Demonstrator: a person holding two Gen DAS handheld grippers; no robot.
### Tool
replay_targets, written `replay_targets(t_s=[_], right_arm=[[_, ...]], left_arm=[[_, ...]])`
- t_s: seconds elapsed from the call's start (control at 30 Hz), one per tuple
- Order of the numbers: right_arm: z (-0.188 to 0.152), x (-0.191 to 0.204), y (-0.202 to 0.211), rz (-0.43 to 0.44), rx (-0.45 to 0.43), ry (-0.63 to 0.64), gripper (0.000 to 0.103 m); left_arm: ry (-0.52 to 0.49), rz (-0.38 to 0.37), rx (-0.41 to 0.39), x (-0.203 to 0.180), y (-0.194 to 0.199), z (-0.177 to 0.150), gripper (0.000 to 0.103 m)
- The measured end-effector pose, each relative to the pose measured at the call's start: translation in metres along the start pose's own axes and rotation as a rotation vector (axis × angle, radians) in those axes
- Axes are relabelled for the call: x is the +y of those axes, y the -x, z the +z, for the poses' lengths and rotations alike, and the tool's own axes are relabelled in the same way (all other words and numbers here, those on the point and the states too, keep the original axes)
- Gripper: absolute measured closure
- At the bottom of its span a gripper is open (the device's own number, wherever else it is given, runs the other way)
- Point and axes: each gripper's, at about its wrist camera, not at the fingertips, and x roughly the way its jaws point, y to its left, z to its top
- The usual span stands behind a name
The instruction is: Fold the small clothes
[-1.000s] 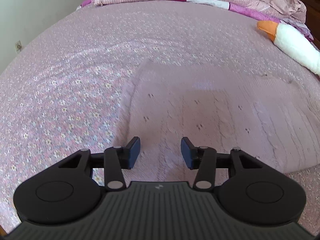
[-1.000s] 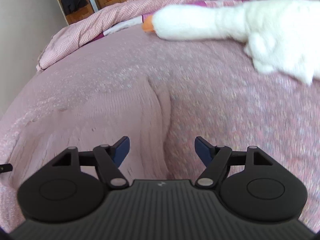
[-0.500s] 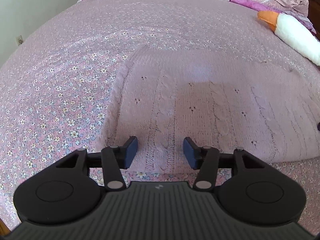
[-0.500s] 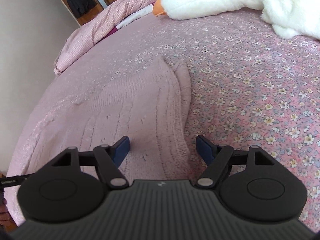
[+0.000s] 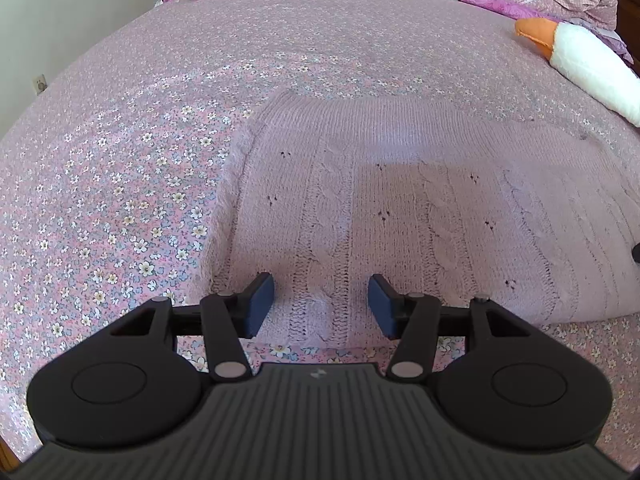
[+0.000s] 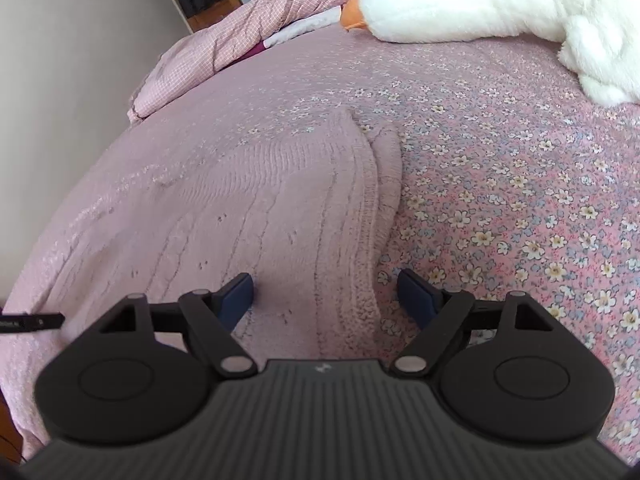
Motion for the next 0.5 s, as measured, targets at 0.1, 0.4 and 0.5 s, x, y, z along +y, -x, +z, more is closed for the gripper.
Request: replay_targets(t_s=[0.1, 0.4, 0.5], right_arm=[[0.006, -0.003, 0.001, 0.076, 0.021, -0.098, 0.039], [-0.002, -0.034, -0.003, 0.205, 0.021, -0.370, 0.051], [-0.006, -0.037, -0.001, 0.211, 0.019, -0.356, 0.058]], left_arm=[[-0.004, 0.004, 0.000, -0.001, 0.000, 0.000, 0.042], [-0.002, -0.004, 0.007, 0.000, -0.003, 0.002, 0.042], [-0.002, -0.001, 0.007, 0.000, -0.004, 0.002, 0.041]])
